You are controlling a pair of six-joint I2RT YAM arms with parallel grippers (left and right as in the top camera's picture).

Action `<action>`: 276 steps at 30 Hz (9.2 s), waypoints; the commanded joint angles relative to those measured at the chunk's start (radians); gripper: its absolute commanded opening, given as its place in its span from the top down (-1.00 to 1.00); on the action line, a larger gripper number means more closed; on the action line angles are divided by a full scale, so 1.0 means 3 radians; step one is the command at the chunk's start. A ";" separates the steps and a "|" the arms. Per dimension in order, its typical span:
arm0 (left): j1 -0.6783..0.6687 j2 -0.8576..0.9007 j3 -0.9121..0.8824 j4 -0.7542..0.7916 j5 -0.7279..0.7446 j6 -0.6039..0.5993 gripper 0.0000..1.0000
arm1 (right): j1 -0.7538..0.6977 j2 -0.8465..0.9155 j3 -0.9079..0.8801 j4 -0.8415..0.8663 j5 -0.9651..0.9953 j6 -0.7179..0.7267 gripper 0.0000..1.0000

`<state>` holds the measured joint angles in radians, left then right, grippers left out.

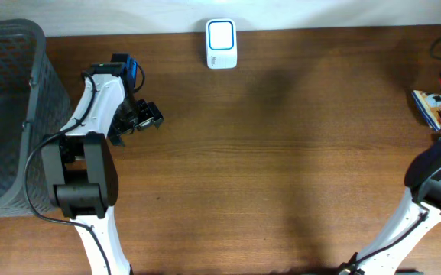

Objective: Scan the item barcode

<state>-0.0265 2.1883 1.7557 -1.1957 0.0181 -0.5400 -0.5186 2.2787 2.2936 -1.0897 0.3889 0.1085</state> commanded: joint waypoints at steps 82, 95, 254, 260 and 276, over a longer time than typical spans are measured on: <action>0.0011 0.0018 -0.0017 -0.0003 -0.0024 -0.0019 -0.98 | 0.2098 -0.4548 -0.5030 0.1273 -0.1321 0.0498 -0.97; 0.0011 0.0018 -0.0017 -0.0003 -0.0024 -0.0019 -0.98 | 0.2031 -0.7083 -0.6865 0.2729 -0.2132 -0.0263 -0.97; 0.0005 -0.7279 -0.5825 0.3717 0.0001 0.2359 -0.98 | 0.1901 -0.7584 -0.7627 0.3367 -0.1331 -0.0425 -0.97; 0.0015 -0.7279 -0.5825 0.3741 -0.0473 0.1442 -0.98 | 0.1901 -0.7584 -0.7627 0.3367 -0.1331 -0.0425 -0.97; 0.0015 -0.7279 -0.5820 0.3707 -0.0319 0.1925 -0.98 | 0.1901 -0.7584 -0.7627 0.3367 -0.1331 -0.0425 -0.97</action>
<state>-0.0292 0.0135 0.0151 -0.0761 -0.1097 -0.0353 0.0586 0.0120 0.0128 -0.0757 -0.0151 -0.0151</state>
